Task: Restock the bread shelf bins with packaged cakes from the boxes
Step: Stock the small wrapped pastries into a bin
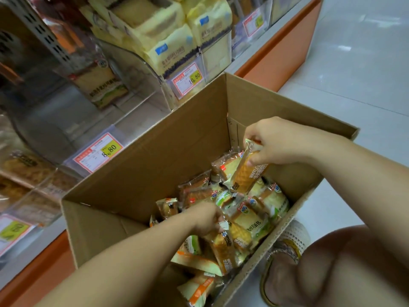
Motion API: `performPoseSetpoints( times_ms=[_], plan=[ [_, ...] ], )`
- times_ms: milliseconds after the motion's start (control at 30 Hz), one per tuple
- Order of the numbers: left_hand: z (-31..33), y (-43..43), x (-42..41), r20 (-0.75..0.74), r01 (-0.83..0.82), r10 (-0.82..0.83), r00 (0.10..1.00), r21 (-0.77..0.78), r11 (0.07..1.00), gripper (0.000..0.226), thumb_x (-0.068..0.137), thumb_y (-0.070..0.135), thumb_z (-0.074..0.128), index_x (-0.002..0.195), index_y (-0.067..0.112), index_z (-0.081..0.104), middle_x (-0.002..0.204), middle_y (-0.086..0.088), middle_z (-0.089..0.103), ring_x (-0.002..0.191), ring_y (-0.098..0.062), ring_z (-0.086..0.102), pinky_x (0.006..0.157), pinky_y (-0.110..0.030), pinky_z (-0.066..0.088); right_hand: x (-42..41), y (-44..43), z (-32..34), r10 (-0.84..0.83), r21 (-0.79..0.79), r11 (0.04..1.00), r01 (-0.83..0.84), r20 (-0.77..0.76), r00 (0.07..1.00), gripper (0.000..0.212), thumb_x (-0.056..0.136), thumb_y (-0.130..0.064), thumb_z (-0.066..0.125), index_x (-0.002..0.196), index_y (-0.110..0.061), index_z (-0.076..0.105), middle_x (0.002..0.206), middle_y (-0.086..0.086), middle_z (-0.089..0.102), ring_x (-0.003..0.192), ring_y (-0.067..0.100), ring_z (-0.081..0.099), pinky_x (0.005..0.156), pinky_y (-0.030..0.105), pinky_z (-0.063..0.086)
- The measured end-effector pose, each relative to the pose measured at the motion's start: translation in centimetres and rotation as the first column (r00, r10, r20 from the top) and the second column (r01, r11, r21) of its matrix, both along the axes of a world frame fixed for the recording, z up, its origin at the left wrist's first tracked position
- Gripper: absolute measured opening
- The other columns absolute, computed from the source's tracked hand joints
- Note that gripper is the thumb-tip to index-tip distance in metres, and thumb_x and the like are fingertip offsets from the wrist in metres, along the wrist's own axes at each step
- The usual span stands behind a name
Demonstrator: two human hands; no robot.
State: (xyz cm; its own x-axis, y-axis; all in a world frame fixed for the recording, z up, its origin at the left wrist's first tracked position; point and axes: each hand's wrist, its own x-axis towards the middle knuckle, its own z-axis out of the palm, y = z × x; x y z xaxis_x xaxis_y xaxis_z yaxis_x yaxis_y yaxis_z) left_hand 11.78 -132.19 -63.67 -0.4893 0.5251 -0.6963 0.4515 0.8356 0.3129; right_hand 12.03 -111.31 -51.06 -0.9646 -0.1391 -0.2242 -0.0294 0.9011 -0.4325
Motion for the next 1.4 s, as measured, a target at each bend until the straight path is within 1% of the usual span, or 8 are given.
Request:
performPoseSetpoints(
  times_ms=[233,433,600,700,900,1100,1233,1400],
  plan=[
    [9.2,-2.6,-2.8,-0.189,-0.119,0.165,0.968,0.232,0.965,0.015,0.092,0.031,0.061,0.084,0.018,0.057,0.096,0.004,0.056,0.087,-0.014,0.051,0.075,-0.027,0.042,0.9,-1.6,2.5,-0.178,-0.213,0.968,0.136,-0.193,0.965,0.022,0.072,-0.034,0.077,0.078,-0.020,0.061,0.071,-0.006,0.059,0.064,0.006,0.052,0.054,0.027,0.038],
    [15.3,-8.7,-0.9,-0.236,-0.366,0.568,0.789,0.562,0.741,0.020,0.092,0.028,0.061,0.086,0.009,0.065,0.084,0.008,0.057,0.078,-0.008,0.053,0.077,-0.029,0.043,2.8,-4.7,4.2,-0.249,-0.384,0.913,0.134,-0.266,0.931,0.028,0.072,-0.033,0.079,0.085,-0.018,0.058,0.085,-0.004,0.061,0.075,0.010,0.054,0.060,0.024,0.040],
    [19.5,-12.1,1.2,-0.185,-0.395,0.719,0.670,0.731,0.556,0.018,0.093,0.027,0.060,0.080,0.015,0.063,0.060,0.007,0.055,0.047,0.004,0.046,0.053,-0.015,0.035,3.4,-6.9,5.2,-0.087,-0.472,0.881,0.040,-0.079,0.993,0.059,0.073,-0.030,0.080,0.123,-0.033,0.048,0.116,-0.008,0.057,0.107,0.011,0.059,0.093,0.037,0.050],
    [21.7,-14.2,2.7,-0.098,-0.398,0.778,0.620,0.816,0.420,0.016,0.092,0.032,0.060,0.078,0.024,0.061,0.084,-0.012,0.069,0.065,-0.019,0.060,0.063,-0.032,0.047,3.7,-10.0,6.7,0.023,-0.462,0.884,-0.066,-0.097,0.995,0.078,0.080,-0.025,0.075,0.142,-0.036,0.029,0.119,-0.015,0.049,0.111,0.009,0.054,0.088,0.025,0.049],
    [24.3,-18.1,4.8,-0.255,-0.234,0.820,0.512,0.877,0.419,0.006,0.091,0.033,0.060,0.085,0.031,0.060,0.102,0.007,0.061,0.095,-0.012,0.059,0.089,-0.035,0.050,4.1,-17.2,10.6,0.040,-0.469,0.861,-0.198,-0.325,0.945,0.057,0.088,-0.037,0.063,0.139,-0.029,0.040,0.125,-0.016,0.056,0.114,0.002,0.054,0.098,0.027,0.045],
    [25.5,-22.7,6.8,-0.309,-0.110,0.901,0.305,0.928,0.356,0.006,0.091,0.026,0.059,0.086,0.030,0.058,0.100,0.012,0.053,0.084,0.008,0.049,0.074,-0.005,0.036,3.9,-23.8,13.3,0.029,-0.312,0.915,-0.258,-0.586,0.810,0.041,0.087,-0.045,0.059,0.123,-0.025,0.058,0.104,-0.013,0.049,0.104,0.006,0.044,0.085,0.019,0.040],
    [25.8,-27.0,8.4,-0.252,-0.043,0.953,0.168,0.964,0.263,0.015,0.092,0.022,0.058,0.083,0.034,0.057,0.099,0.013,0.054,0.090,0.007,0.050,0.083,-0.019,0.042,3.4,-27.8,15.2,0.104,-0.345,0.851,-0.396,-0.629,0.771,0.038,0.082,-0.034,0.071,0.115,-0.029,0.054,0.098,-0.016,0.059,0.092,-0.001,0.055,0.073,0.011,0.043],
    [26.4,-32.5,9.8,-0.345,-0.045,0.935,-0.077,0.938,0.343,0.014,0.091,0.017,0.060,0.084,0.029,0.057,0.106,0.007,0.052,0.094,0.007,0.042,0.083,-0.004,0.029,2.6,-32.5,16.3,0.090,-0.399,0.767,-0.503,-0.708,0.700,0.040,0.077,-0.024,0.077,0.105,-0.029,0.049,0.085,-0.016,0.059,0.066,0.000,0.056,0.061,0.012,0.045]
  ],
)
